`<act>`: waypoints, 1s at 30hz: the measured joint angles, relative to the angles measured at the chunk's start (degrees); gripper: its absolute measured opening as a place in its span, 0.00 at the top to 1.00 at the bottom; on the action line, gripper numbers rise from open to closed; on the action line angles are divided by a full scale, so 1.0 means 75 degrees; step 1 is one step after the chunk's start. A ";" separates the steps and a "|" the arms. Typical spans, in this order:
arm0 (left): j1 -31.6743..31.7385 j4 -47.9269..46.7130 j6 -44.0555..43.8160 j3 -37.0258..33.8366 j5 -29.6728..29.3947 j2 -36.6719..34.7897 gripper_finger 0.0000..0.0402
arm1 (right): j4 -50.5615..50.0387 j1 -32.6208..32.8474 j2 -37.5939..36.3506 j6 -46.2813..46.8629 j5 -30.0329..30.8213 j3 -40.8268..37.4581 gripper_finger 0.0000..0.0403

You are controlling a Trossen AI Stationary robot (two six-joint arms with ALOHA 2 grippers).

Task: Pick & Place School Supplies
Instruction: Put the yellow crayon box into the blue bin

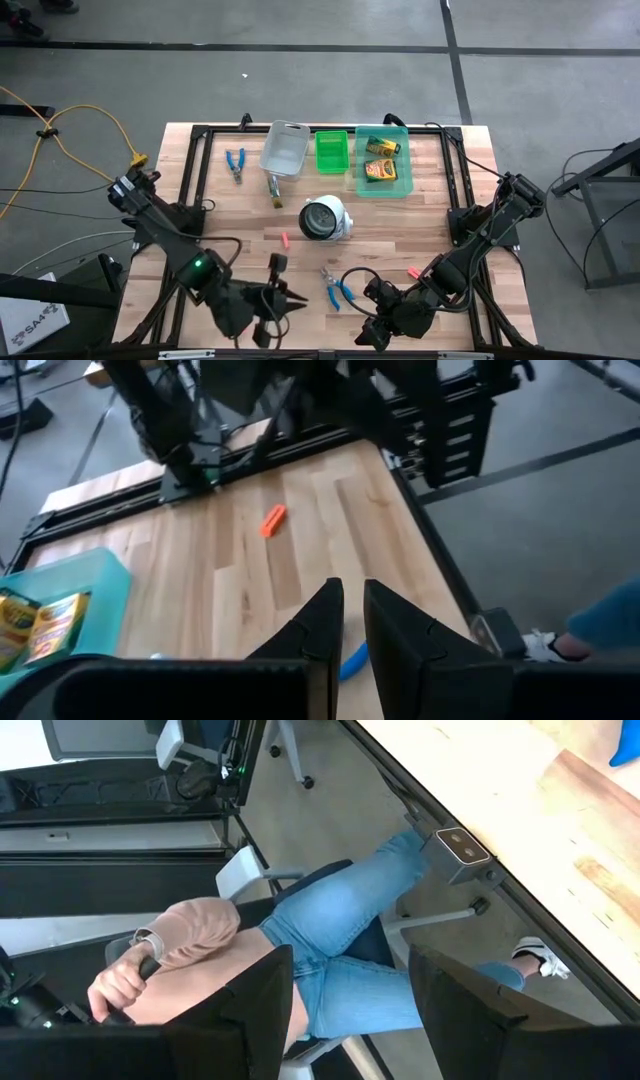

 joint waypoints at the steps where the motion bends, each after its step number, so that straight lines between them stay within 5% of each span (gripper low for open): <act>1: -0.0048 -0.0003 -0.0001 0.0000 0.0000 0.0000 0.90 | 0.0000 0.0000 -0.0003 0.0000 0.0000 0.0000 0.53; 8: -0.0261 -0.0062 -0.0156 -0.0019 -0.0081 0.0000 0.90 | -0.0035 0.0000 0.0007 0.0000 0.0719 0.0000 0.53; 12: -0.0424 -0.0159 -0.0380 -0.0231 -0.1233 0.0000 0.90 | -0.0038 -0.0059 0.0041 -0.0001 0.1697 -0.0003 0.53; 16: -0.0586 -0.0339 -0.0473 -0.0458 -0.1443 -0.0118 0.90 | -0.0138 -0.0328 0.0041 -0.0402 0.2388 -0.0003 0.53; 21: -0.0682 -0.0287 -0.0929 -0.1188 -0.1480 -0.0799 0.90 | -0.0236 -0.1031 0.0041 -0.2301 0.2196 -0.0003 0.53; 30: -0.0864 0.1757 -0.1072 -0.4232 -0.1467 -0.3027 0.90 | 0.0846 -0.2504 0.0184 -0.6441 0.0377 -0.0001 0.53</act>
